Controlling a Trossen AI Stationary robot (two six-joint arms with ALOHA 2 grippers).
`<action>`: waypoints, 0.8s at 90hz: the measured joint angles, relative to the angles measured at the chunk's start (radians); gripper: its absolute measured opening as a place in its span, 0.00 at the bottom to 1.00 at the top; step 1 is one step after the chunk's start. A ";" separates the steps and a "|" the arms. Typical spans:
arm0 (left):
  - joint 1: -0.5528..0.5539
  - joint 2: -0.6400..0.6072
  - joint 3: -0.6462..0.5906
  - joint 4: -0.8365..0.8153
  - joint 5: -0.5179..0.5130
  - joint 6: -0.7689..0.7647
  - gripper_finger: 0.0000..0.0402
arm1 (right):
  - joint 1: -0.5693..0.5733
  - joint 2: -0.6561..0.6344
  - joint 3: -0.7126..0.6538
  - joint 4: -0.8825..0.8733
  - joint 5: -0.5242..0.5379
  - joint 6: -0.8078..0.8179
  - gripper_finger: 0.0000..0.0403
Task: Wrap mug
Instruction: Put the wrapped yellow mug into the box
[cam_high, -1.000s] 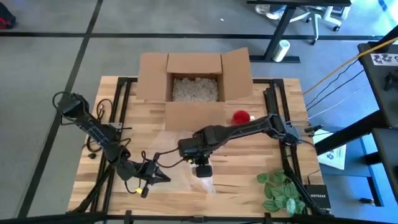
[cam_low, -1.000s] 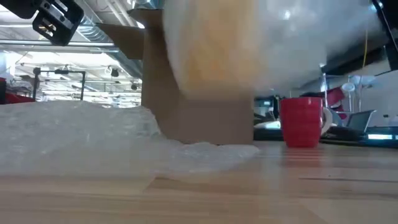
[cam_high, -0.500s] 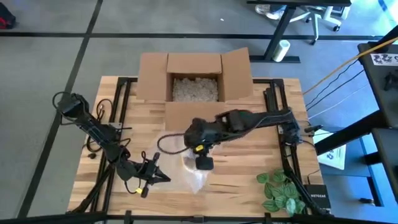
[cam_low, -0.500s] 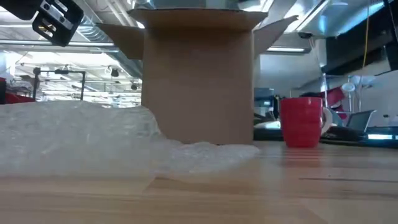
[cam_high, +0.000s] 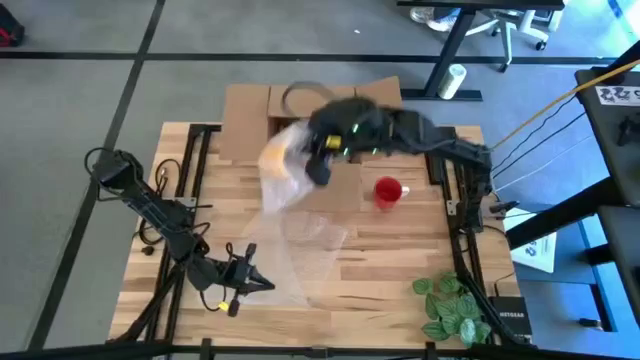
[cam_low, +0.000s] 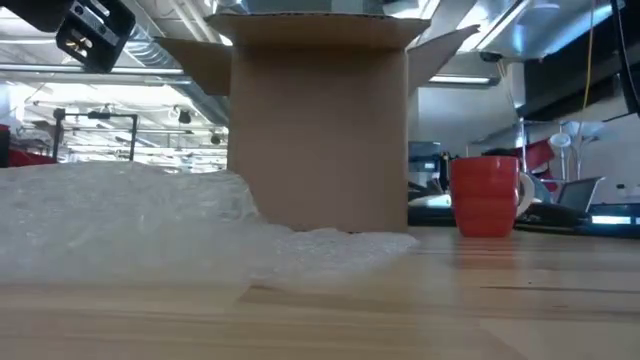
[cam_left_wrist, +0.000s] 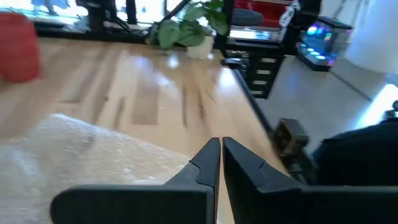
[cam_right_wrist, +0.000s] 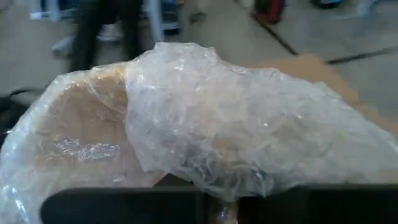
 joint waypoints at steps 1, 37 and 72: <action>0.001 0.000 0.000 0.000 0.000 0.000 0.00 | -0.009 0.000 0.000 -0.005 0.000 0.002 0.04; 0.144 0.000 0.000 -0.124 0.118 -0.060 0.00 | -0.232 0.086 -0.002 -0.246 -0.101 0.025 0.04; 0.314 0.000 0.000 -0.184 0.331 -0.028 0.00 | -0.294 0.309 -0.002 -0.418 -0.181 -0.033 0.03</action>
